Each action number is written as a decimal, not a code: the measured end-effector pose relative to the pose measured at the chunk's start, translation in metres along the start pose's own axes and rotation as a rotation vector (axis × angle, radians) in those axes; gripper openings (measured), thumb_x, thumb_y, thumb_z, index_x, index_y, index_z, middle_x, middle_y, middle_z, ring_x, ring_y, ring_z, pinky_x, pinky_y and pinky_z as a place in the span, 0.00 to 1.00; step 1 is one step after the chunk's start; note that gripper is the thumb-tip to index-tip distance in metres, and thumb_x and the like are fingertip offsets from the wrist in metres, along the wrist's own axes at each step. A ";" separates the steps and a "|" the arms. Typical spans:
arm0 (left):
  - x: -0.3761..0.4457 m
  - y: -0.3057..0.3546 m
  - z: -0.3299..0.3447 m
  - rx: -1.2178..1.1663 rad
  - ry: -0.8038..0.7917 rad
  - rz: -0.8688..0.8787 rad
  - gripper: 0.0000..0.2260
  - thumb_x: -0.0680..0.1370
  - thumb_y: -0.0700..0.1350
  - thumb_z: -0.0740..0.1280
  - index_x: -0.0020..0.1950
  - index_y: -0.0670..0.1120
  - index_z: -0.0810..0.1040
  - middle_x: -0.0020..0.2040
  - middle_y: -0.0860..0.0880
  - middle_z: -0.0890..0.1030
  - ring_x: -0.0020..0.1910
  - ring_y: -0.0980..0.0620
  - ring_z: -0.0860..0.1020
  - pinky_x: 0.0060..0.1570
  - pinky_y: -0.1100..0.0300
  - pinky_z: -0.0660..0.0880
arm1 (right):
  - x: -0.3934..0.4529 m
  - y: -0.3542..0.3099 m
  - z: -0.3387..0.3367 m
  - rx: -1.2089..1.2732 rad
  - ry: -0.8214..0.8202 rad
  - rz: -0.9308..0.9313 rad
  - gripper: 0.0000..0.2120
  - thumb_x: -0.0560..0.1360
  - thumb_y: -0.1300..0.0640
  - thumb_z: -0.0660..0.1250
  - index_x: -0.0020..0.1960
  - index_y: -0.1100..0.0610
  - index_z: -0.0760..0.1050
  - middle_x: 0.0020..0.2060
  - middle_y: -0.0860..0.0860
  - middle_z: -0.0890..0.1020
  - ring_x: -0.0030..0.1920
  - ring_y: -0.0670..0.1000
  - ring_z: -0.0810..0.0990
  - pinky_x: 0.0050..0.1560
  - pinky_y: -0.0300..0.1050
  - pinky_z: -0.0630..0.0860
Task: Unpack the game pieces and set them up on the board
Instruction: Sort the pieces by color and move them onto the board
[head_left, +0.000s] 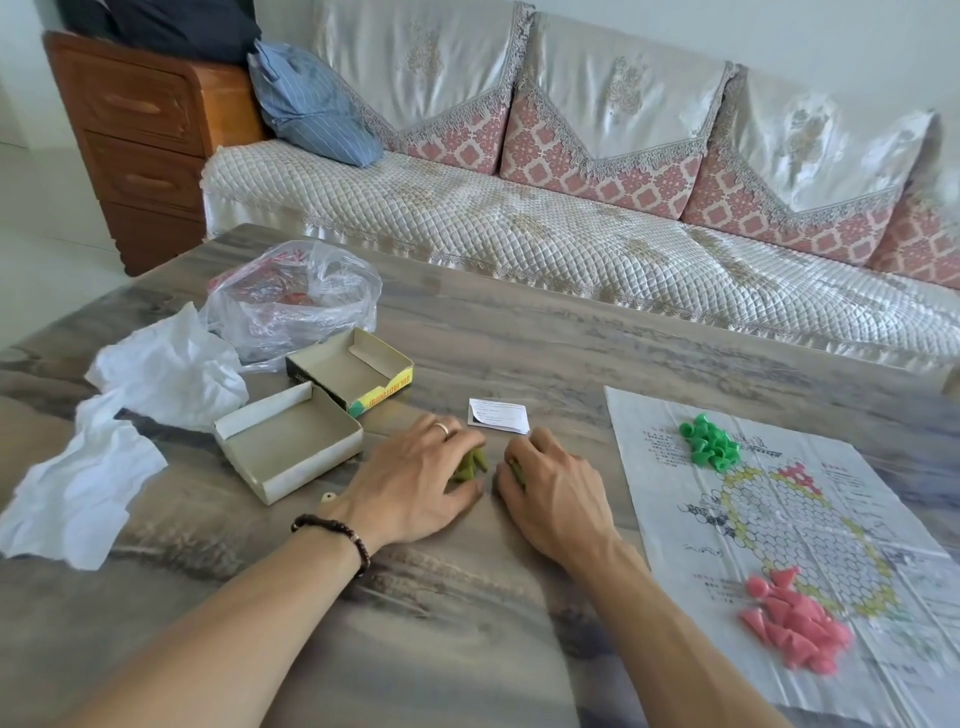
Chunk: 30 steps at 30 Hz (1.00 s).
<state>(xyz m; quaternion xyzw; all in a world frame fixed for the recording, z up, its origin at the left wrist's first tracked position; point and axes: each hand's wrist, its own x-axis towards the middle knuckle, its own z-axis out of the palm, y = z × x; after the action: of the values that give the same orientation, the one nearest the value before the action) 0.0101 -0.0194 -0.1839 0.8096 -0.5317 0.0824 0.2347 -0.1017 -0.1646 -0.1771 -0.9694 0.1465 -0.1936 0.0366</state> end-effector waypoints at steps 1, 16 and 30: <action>0.002 0.000 0.001 -0.004 0.015 -0.007 0.16 0.77 0.56 0.63 0.61 0.51 0.71 0.55 0.52 0.75 0.57 0.51 0.71 0.48 0.51 0.74 | -0.001 0.003 -0.001 -0.019 0.007 0.016 0.10 0.77 0.51 0.60 0.41 0.56 0.68 0.40 0.52 0.74 0.34 0.62 0.75 0.28 0.49 0.65; 0.025 0.007 0.014 0.121 0.012 0.048 0.11 0.79 0.52 0.58 0.54 0.48 0.73 0.53 0.49 0.76 0.45 0.44 0.77 0.37 0.52 0.68 | -0.004 0.002 0.003 -0.050 0.027 0.162 0.14 0.80 0.49 0.56 0.40 0.55 0.69 0.41 0.53 0.75 0.37 0.63 0.77 0.32 0.48 0.65; 0.025 0.012 0.009 0.119 0.185 0.072 0.15 0.80 0.49 0.64 0.37 0.42 0.73 0.31 0.42 0.78 0.29 0.37 0.76 0.27 0.54 0.63 | -0.005 0.004 0.000 -0.014 0.028 0.125 0.17 0.81 0.47 0.59 0.35 0.52 0.62 0.35 0.55 0.74 0.34 0.64 0.77 0.31 0.46 0.62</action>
<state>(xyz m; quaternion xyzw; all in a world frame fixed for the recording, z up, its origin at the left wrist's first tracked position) 0.0085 -0.0477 -0.1784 0.7913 -0.5307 0.1967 0.2315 -0.1068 -0.1670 -0.1791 -0.9558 0.2086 -0.2032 0.0397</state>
